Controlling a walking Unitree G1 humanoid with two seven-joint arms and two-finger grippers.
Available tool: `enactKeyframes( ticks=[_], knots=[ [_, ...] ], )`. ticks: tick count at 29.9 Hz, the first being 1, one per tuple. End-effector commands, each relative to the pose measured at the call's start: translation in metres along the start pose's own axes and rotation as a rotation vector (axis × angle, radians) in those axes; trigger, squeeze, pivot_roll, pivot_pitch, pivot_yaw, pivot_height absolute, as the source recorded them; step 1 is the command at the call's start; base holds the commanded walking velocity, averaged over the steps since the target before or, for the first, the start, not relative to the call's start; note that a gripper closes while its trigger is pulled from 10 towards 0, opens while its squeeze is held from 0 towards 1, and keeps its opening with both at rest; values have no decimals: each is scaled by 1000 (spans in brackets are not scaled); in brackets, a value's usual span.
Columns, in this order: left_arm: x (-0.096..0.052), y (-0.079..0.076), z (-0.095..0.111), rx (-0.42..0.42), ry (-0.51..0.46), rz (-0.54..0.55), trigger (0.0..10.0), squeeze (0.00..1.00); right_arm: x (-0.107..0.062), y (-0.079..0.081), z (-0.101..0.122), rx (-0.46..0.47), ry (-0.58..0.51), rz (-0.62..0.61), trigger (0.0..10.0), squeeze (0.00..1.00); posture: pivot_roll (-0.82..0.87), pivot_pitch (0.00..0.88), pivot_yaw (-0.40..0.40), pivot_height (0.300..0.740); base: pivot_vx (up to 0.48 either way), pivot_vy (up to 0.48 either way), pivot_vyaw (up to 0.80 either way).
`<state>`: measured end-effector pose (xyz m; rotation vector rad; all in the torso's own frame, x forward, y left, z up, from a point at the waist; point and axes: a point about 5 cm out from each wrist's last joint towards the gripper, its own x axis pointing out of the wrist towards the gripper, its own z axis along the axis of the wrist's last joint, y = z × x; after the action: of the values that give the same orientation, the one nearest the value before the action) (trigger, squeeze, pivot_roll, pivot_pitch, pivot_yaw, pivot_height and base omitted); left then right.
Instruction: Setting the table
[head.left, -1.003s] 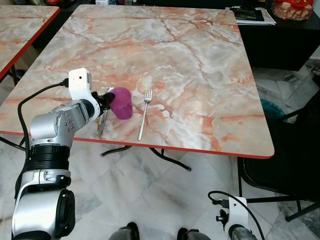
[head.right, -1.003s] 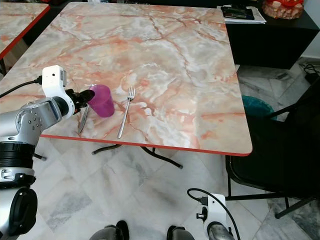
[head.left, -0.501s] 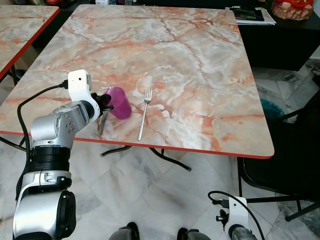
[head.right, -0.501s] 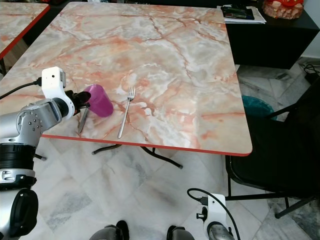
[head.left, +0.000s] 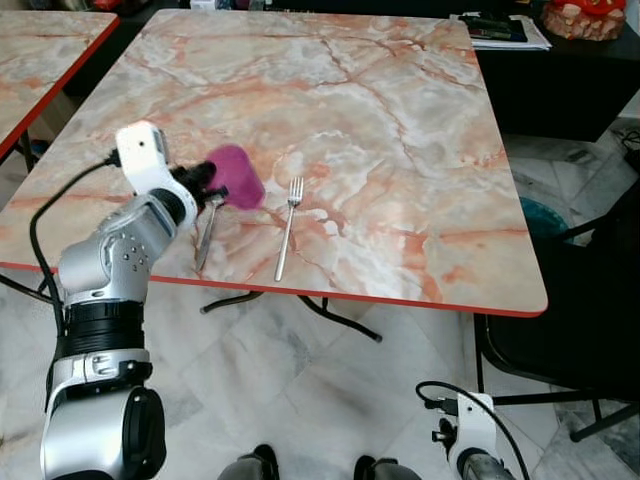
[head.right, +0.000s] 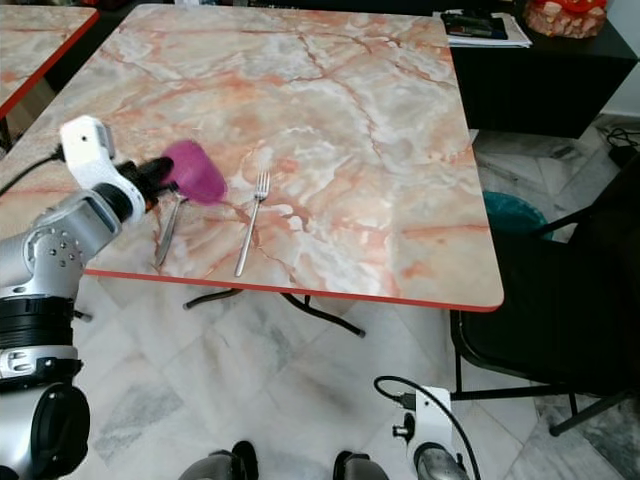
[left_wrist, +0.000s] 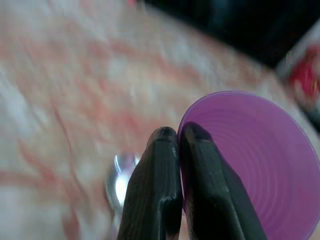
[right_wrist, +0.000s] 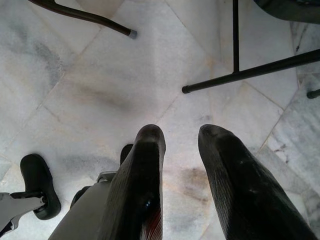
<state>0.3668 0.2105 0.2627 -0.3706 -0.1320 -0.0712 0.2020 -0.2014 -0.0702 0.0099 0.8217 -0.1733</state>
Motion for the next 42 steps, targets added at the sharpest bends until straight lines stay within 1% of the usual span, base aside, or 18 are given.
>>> enactKeyframes(
  ticks=[1, 3, 6, 7, 9, 10, 13, 14, 15, 17, 18, 25, 29, 32, 34, 37, 40, 42],
  knots=[
    [-5, 4, 28, 43, -159, 46, 10000, 0, -2, -3, -8, 1, 26, -8, 10000, 0, -15, 197, -6, 740, 0, 0, 0],
    [-13, 31, 46, 139, -265, 226, 10000, 0, -2, -3, -9, 2, 27, -11, 10000, 0, -14, 194, -4, 740, 0, 0, 0],
    [-18, 45, 51, 181, -294, 302, 10000, 0, -2, -2, -9, 2, 27, -11, 10000, 0, -14, 194, -4, 740, 0, 0, 0],
    [-25, 59, 56, 278, -317, 393, 10000, 0, -2, -2, -9, 4, 27, -11, 10000, 0, -15, 190, 0, 740, 0, 0, 0],
    [-28, 63, 57, 314, -323, 422, 10000, 0, -2, -2, -9, 5, 27, -11, 10000, 0, -15, 190, 0, 740, 0, 0, 0],
    [-37, 81, 59, 404, -329, 535, 10000, 0, -2, -2, -10, 5, 27, -11, 10000, 0, -15, 190, 0, 740, 0, 0, 0],
    [-52, 107, 59, 505, -336, 701, 10000, 0, -3, -1, -10, 6, 27, -9, 10000, 0, -11, 178, 6, 740, 0, 0, 0],
    [-70, 134, 55, 608, -315, 876, 10000, 0, -3, -1, -11, 8, 27, -10, 10000, 0, -13, 173, 8, 740, 0, 0, 0],
    [-70, 134, 55, 608, -315, 876, 10000, 0, -3, -1, -11, 8, 27, -10, 10000, 0, -13, 173, 8, 740, 0, 0, 0],
    [-92, 161, 45, 774, -241, 1040, 10000, 0, -3, 0, -11, 12, 27, -10, 10000, 0, -14, 170, 10, 740, 0, 0, 0],
    [-92, 161, 45, 774, -241, 1040, 10000, 0, -3, 0, -11, 12, 27, -10, 10000, 0, -14, 170, 10, 740, 0, 0, 0],
    [-125, 193, 8, 1021, -61, 1203, 10000, 0, -3, 1, -13, 14, 30, -8, 10000, 0, -10, 159, 15, 740, 0, 0, 0],
    [-146, 215, -30, 1029, 142, 1246, 10000, 0, -4, 1, -14, 17, 31, -9, 10000, 0, -13, 165, 13, 740, 0, 0, 0],
    [-153, 220, -52, 978, 245, 1209, 10000, 0, -3, 1, -13, 18, 30, -11, 10000, 0, -14, 171, 12, 740, 0, 0, 0],
    [-160, 221, -86, 899, 398, 1111, 10000, 0, -3, 0, -12, 20, 29, -16, 10000, 0, -14, 179, 10, 740, 0, 0, 0],
    [-161, 205, -132, 694, 515, 944, 10000, 0, -3, 0, -12, 18, 29, -18, 10000, 0, -16, 185, 8, 740, 0, 0, 0],
    [-165, 181, -182, 594, 671, 731, 10000, 0, -3, -1, -11, 15, 30, -17, 10000, 0, -19, 192, 4, 740, 0, 0, 0],
    [-168, 167, -203, 533, 732, 646, 10000, 0, -2, -1, -10, 14, 29, -17, 10000, 0, -20, 193, 3, 740, 0, 0, 0]
  ],
)
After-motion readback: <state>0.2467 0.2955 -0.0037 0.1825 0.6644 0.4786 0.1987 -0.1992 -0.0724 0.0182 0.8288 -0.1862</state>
